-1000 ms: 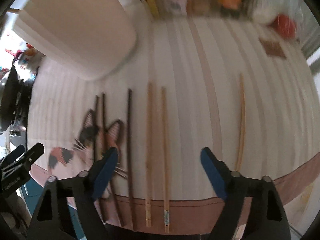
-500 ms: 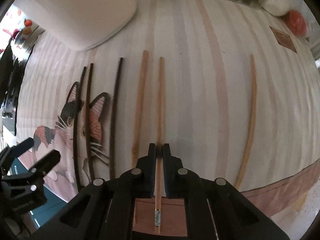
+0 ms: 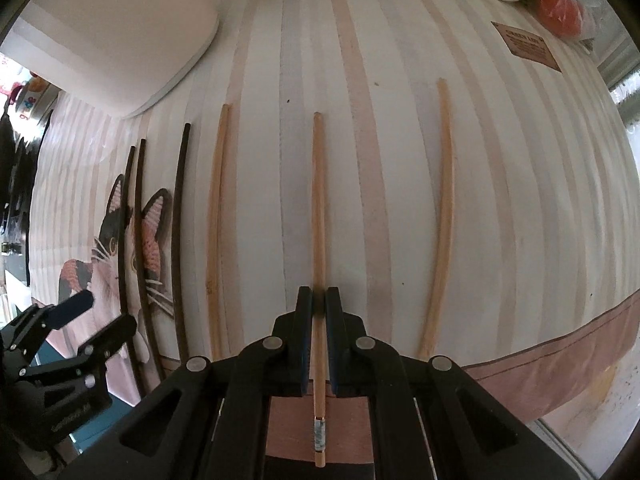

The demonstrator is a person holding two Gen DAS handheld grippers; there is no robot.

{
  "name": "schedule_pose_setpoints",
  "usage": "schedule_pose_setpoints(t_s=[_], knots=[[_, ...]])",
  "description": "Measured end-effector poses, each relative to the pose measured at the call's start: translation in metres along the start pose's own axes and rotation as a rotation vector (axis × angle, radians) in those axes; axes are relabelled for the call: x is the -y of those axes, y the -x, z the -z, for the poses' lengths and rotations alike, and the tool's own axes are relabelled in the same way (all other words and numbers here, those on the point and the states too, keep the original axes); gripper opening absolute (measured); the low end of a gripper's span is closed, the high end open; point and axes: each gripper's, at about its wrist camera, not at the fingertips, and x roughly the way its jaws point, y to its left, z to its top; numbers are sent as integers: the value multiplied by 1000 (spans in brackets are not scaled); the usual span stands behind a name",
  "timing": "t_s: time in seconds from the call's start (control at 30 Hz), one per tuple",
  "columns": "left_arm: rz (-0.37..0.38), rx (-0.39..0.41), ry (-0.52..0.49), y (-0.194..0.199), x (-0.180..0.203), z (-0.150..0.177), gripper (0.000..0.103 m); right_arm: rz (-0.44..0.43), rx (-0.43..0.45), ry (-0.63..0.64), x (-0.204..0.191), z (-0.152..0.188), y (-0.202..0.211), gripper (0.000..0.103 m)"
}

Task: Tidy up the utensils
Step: 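Grasp a wooden chopstick with the right tool while the left grasps a dark chopstick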

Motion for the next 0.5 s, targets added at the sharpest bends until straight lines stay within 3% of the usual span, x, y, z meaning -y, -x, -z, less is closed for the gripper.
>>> schedule_pose_setpoints(t_s=[0.03, 0.1, 0.2, 0.3, 0.5], knots=[[2, -6, 0, -1, 0, -1, 34, -2, 0, -4, 2, 2, 0, 7], [4, -18, -4, -6, -6, -2, 25, -2, -2, -5, -5, -4, 1, 7], [-12, -6, -24, -9, -5, -3, 21, 0, -3, -3, -9, -3, 0, 7], [-21, 2, -31, -10, -5, -6, 5, -5, -6, -7, -5, -2, 3, 7], [-14, -2, 47, -11, -42, -6, 4, -16, -24, -24, -1, -4, 2, 7]])
